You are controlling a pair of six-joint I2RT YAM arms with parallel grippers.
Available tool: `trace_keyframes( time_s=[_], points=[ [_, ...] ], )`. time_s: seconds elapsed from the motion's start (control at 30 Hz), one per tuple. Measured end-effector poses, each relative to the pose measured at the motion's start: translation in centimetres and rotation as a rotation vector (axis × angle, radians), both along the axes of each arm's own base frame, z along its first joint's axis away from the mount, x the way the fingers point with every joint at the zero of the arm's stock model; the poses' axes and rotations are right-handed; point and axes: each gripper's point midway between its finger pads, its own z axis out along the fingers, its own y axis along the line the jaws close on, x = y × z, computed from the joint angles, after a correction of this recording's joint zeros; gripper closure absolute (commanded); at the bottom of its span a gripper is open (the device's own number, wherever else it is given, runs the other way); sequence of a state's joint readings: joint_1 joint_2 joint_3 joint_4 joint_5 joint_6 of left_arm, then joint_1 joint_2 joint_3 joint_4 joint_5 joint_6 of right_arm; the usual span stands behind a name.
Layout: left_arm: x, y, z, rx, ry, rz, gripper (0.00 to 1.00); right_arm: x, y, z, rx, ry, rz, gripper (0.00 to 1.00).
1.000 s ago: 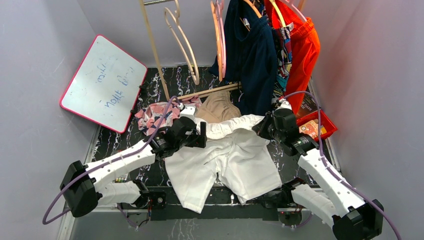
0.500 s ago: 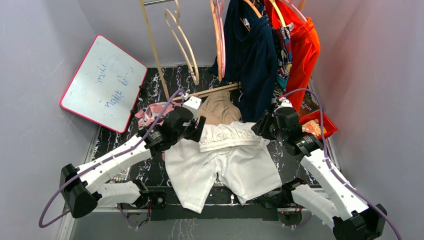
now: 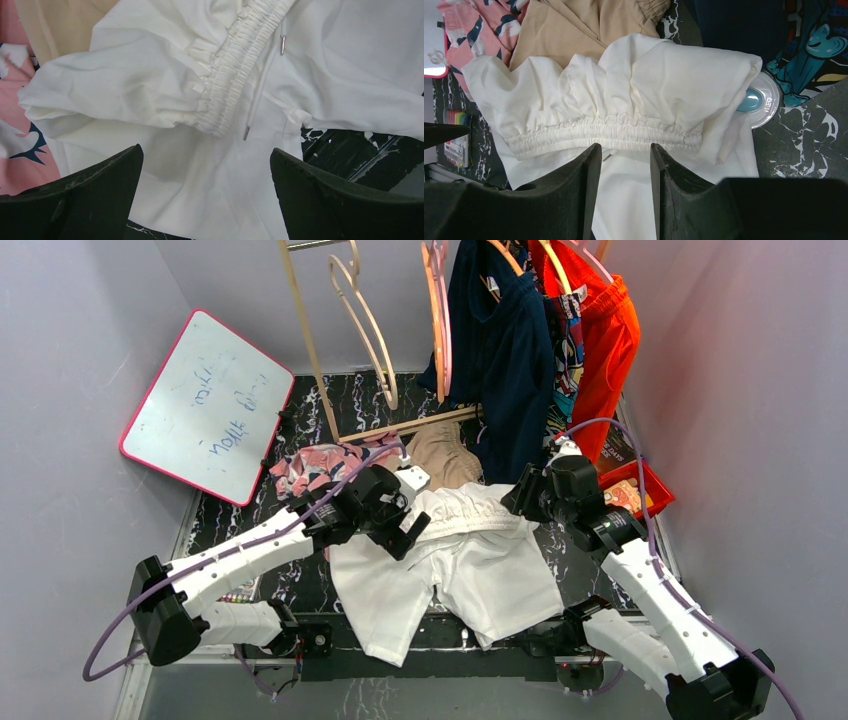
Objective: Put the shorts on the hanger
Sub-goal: Adjust the shorts at the center of the board.
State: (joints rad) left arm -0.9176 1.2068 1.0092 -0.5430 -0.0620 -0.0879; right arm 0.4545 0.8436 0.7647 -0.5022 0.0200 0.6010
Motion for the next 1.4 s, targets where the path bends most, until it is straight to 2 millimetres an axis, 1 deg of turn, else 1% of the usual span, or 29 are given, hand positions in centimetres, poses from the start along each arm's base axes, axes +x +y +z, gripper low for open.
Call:
trace_keyframes(
  time_s=[0.07, 0.17, 0.27, 0.37, 0.53, 0.63, 0.73, 0.83, 0.87, 0.93, 0.97, 1.03, 1.07, 1.1, 1.13, 1.2, 1.23, 1.27, 1.37, 1.4],
  points=[
    [-0.3, 0.1, -0.6, 0.017, 0.013, -0.004, 0.02, 0.0, 0.0, 0.0, 0.0, 0.0, 0.001, 0.52],
    [-0.5, 0.3, -2.0, 0.053, 0.028, -0.003, 0.07, 0.0, 0.0, -0.1, -0.001, 0.002, 0.001, 0.51],
    [-0.6, 0.9, -4.1, 0.103, 0.045, 0.012, 0.13, 0.0, 0.0, -0.1, -0.002, 0.0, 0.002, 0.52],
    [-0.6, 1.5, -5.6, 0.153, 0.057, 0.031, 0.16, 0.0, 0.0, -0.1, -0.002, 0.001, 0.002, 0.52],
    [0.3, 1.1, -5.7, 0.144, 0.029, 0.058, 0.27, 0.0, 0.0, -0.1, -0.003, 0.001, 0.002, 0.52],
    [0.8, 0.9, -5.8, 0.143, 0.015, 0.072, 0.3, 0.0, 0.0, -0.1, -0.003, 0.001, 0.002, 0.52],
    [1.1, 0.6, -5.9, 0.136, 0.009, 0.082, 0.38, 0.0, 0.0, -0.1, -0.002, 0.0, 0.002, 0.52],
    [1.5, 0.3, -5.9, 0.134, 0.0, 0.092, 0.52, -0.1, 0.0, -0.2, -0.003, 0.001, 0.002, 0.52],
    [1.7, 0.2, -5.9, 0.133, -0.003, 0.096, 0.58, -0.1, -0.1, -0.2, -0.003, 0.001, 0.001, 0.52],
    [1.9, -0.1, -5.8, 0.125, -0.01, 0.103, 0.66, -0.1, -0.1, -0.2, -0.001, -0.002, 0.002, 0.52],
    [2.1, -0.2, -5.7, 0.121, -0.015, 0.105, 0.73, -0.1, -0.1, -0.2, -0.001, -0.002, 0.002, 0.52],
    [2.4, -0.3, -5.4, 0.111, -0.03, 0.113, 0.82, -0.1, -0.1, -0.3, -0.002, -0.001, 0.001, 0.52],
    [2.5, -0.4, -5.3, 0.105, -0.036, 0.12, 0.89, -0.2, -0.1, -0.5, -0.004, 0.002, 0.001, 0.51],
    [2.7, -0.5, -5.1, 0.097, -0.044, 0.125, 0.99, -0.4, -0.3, -0.9, -0.009, 0.01, -0.001, 0.49],
    [2.9, -0.6, -5.0, 0.091, -0.051, 0.133, 1.0, -0.5, -0.4, -1.3, -0.013, 0.015, -0.005, 0.41],
    [3.2, -0.5, -4.7, 0.08, -0.064, 0.157, 1.0, -0.4, -0.7, -1.2, -0.005, 0.004, -0.037, 0.35],
    [3.4, -0.5, -4.2, 0.062, -0.077, 0.177, 1.0, -0.7, -1.2, -1.9, 0.001, 0.011, -0.076, 0.35],
    [3.7, -0.5, -3.2, 0.03, -0.098, 0.205, 1.0, -1.1, -1.7, -3.1, 0.016, 0.032, -0.116, 0.36],
    [3.9, -0.4, -1.2, -0.044, -0.134, 0.249, 1.0, -1.8, -1.7, -5.6, 0.074, 0.098, -0.182, 0.39],
    [4.0, -0.4, -0.4, -0.079, -0.148, 0.264, 1.0, -1.8, -1.5, -6.0, 0.09, 0.115, -0.193, 0.4]
  ],
)
